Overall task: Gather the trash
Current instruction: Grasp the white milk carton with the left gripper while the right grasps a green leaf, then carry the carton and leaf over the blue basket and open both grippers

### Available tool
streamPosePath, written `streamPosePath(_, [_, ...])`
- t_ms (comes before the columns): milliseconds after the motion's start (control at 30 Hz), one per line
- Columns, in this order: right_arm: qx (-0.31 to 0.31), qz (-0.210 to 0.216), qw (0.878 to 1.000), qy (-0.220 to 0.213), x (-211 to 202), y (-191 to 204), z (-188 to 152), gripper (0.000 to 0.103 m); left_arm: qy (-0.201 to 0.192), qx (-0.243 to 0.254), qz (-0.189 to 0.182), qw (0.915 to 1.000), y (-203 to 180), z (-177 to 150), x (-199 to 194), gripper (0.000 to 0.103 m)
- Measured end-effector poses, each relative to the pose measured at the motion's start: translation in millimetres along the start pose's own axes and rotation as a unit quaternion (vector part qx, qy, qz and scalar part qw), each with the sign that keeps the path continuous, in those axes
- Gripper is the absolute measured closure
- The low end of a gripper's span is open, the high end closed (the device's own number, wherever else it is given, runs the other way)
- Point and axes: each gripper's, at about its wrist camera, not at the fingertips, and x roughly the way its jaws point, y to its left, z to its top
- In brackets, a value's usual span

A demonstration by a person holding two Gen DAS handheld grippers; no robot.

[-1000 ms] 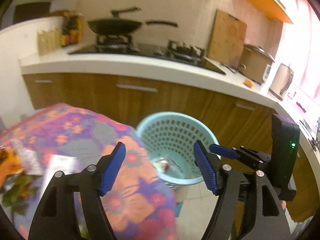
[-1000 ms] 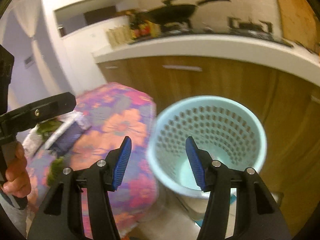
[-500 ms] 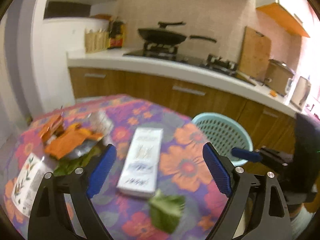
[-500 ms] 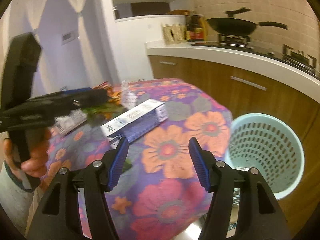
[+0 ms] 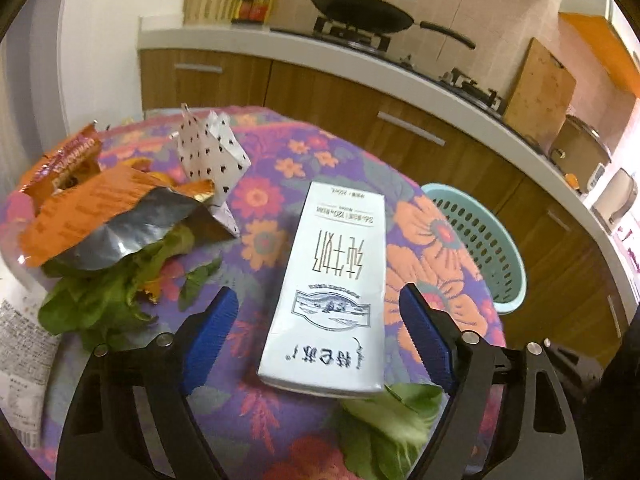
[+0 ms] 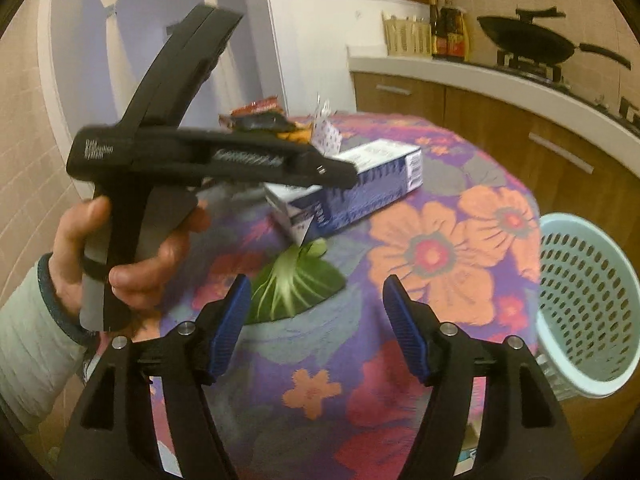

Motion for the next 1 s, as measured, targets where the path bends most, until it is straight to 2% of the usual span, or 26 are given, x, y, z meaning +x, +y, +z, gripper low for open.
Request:
streamPosePath(67, [0.008, 0.011, 1.0, 0.009, 6.3, 0.6, -0.3, 0.037, 0.008, 0.001, 0.002, 1.0, -1.0, 0.4, 5.5, 0.031])
streamPosePath(133, [0.01, 0.015, 1.0, 0.017, 12.1, 3.3, 1.4, 0.036, 0.014, -0.001, -0.003, 0.9999, -0.4, 1.1, 9.9, 0.04])
streamPosePath(200, [0.008, 0.014, 1.0, 0.023, 16.6, 7.2, 3.9, 0.036, 0.019, -0.004, -0.01, 0.9998, -0.6, 2.1, 12.8, 0.043])
streamPosePath(367, [0.014, 0.013, 0.999, 0.033, 26.5, 12.8, 8.9, 0.036, 0.032, -0.006, -0.009, 0.9994, -2.4, 1.7, 19.3, 0.045])
streamPosePath(467, [0.006, -0.006, 0.999, 0.035, 31.1, 17.7, 7.7, 0.037, 0.033, -0.007, -0.008, 0.9994, -2.8, -0.3, 20.1, 0.045])
streamPosePath(567, [0.002, -0.014, 0.999, 0.032, 31.1, 19.8, 6.0, 0.049, 0.031, -0.006, -0.007, 0.9995, -4.1, -1.3, 21.3, 0.049])
streamPosePath(633, [0.004, -0.017, 0.999, 0.03, 30.9, 17.8, 5.9, 0.069, 0.028, -0.005, -0.008, 0.9995, -5.1, -1.6, 20.3, 0.05])
streamPosePath(733, [0.01, -0.014, 1.0, 0.026, 28.7, 12.7, 4.4, 0.081, 0.024, -0.003, -0.008, 0.9997, -8.5, -2.4, 18.1, 0.052])
streamPosePath(833, [0.019, -0.008, 1.0, 0.021, 25.7, 6.4, 2.3, 0.086, 0.015, 0.013, 0.0, 0.9998, -16.5, -2.7, 15.2, 0.052])
streamPosePath(1000, [0.017, -0.006, 1.0, 0.018, 19.6, 3.3, -1.3, 0.088, 0.001, 0.015, -0.009, 0.9998, -24.0, 1.8, 5.9, 0.052])
